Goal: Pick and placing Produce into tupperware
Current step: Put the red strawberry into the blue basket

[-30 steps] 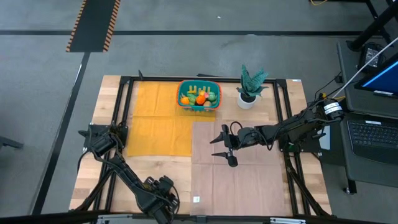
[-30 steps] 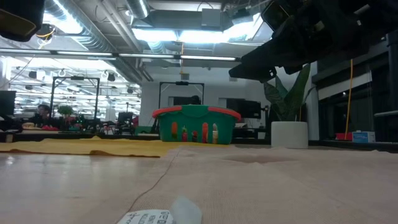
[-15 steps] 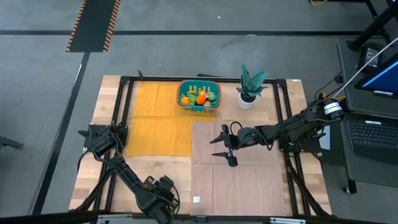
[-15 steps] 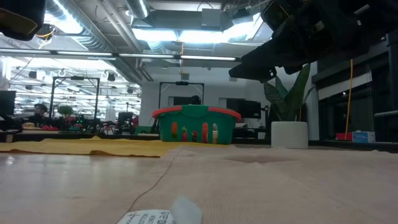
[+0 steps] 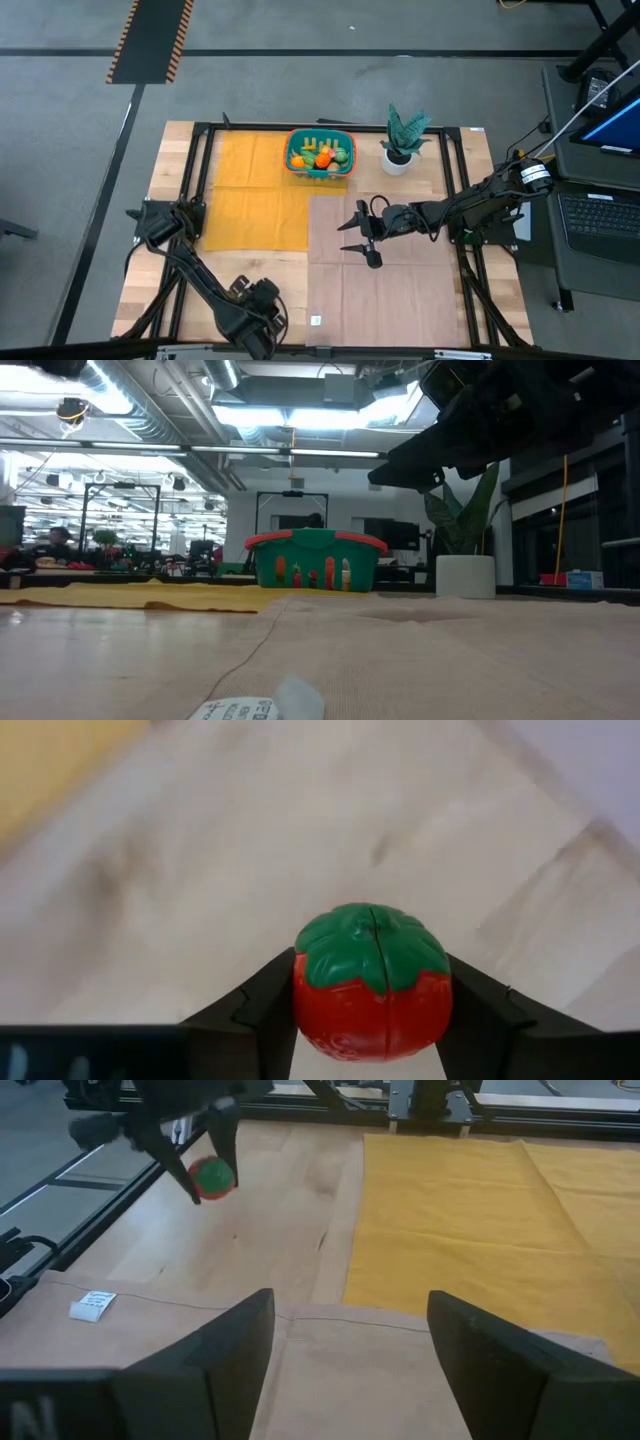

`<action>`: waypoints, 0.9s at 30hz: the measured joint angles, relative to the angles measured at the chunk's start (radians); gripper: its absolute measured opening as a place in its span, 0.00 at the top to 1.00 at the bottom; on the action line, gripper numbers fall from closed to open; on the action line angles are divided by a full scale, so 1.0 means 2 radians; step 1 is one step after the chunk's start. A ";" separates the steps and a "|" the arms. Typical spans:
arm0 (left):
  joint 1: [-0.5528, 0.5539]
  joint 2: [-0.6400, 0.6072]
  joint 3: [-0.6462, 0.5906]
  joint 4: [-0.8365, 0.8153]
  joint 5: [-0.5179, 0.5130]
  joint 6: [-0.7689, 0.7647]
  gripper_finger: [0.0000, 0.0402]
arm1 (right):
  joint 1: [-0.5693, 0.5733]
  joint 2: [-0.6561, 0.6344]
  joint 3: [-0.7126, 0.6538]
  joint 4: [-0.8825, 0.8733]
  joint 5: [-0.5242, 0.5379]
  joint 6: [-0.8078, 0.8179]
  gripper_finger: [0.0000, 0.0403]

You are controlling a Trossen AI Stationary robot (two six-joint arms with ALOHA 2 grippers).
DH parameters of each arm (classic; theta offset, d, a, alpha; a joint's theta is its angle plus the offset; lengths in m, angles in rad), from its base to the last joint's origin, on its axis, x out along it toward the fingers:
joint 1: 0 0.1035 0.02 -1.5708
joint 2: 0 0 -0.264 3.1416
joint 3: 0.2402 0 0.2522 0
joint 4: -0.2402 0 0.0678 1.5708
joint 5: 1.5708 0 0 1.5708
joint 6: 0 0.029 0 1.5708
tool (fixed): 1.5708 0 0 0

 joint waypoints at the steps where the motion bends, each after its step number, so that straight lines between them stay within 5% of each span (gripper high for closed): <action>1: 0.000 -0.005 0.000 -0.006 -0.018 0.003 0.56 | 0.000 0.000 0.000 0.000 0.000 0.000 0.34; 10: 0.002 -0.062 0.000 -0.063 -0.158 0.076 0.57 | 0.000 0.000 0.000 0.005 0.000 0.023 0.34; 27: 0.078 -0.146 0.000 -0.032 -0.215 0.351 0.58 | 0.000 -0.040 0.000 0.011 -0.002 0.027 0.34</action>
